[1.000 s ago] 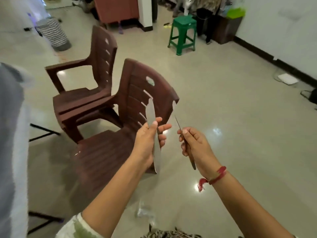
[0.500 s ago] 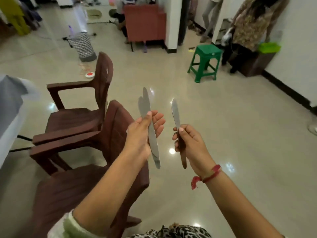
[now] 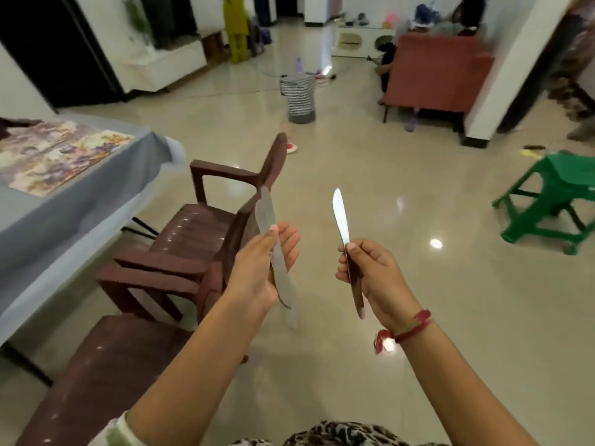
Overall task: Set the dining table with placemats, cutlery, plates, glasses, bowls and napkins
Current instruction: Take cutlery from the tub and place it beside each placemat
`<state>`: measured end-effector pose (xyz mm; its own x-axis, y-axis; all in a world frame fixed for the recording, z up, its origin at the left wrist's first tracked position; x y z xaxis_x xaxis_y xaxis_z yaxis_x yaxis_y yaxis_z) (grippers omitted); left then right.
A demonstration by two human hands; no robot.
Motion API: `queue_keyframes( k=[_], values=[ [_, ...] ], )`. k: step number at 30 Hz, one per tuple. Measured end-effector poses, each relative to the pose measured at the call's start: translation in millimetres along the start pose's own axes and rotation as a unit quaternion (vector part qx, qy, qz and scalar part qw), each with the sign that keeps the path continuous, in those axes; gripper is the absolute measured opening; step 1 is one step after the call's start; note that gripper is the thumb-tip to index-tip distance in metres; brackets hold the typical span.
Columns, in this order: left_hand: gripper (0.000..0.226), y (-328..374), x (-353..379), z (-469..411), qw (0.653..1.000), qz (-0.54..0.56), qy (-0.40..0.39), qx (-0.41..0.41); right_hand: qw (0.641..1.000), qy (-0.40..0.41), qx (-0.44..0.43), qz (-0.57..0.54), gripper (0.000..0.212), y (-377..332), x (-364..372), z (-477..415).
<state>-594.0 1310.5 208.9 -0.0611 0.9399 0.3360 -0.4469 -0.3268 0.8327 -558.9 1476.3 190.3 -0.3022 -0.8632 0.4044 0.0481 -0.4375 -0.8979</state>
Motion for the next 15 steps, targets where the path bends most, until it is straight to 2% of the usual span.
queue_keyframes(
  k=[6, 10, 15],
  values=[
    [0.019, 22.0, 33.5, -67.9, 0.992, 0.041, 0.118, 0.024, 0.992, -0.112, 0.058, -0.002, 0.023, -26.8, 3.7, -123.3],
    [0.019, 40.3, 55.6, -131.7, 0.985, 0.072, 0.154, 0.039, 0.98, -0.175, 0.089, 0.027, 0.022, -27.5, 16.7, -203.5],
    [0.018, 87.5, 83.5, -232.3, 0.975, 0.109, 0.185, 0.057, 0.967, -0.229, 0.079, 0.078, 0.022, -50.7, 45.2, -318.6]
  ],
)
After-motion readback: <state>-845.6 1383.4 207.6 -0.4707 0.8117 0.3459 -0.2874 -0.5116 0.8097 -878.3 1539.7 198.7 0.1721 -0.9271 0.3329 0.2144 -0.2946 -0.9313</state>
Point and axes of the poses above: each hand's wrist, its own z-axis away from the middle knuckle, its own x-axis out of the palm, y = z × x, the point moved 8 cm from there along -z, towards the middle knuckle, and after that the axes turned 11 degrees about -z, right-handed, at the moved point
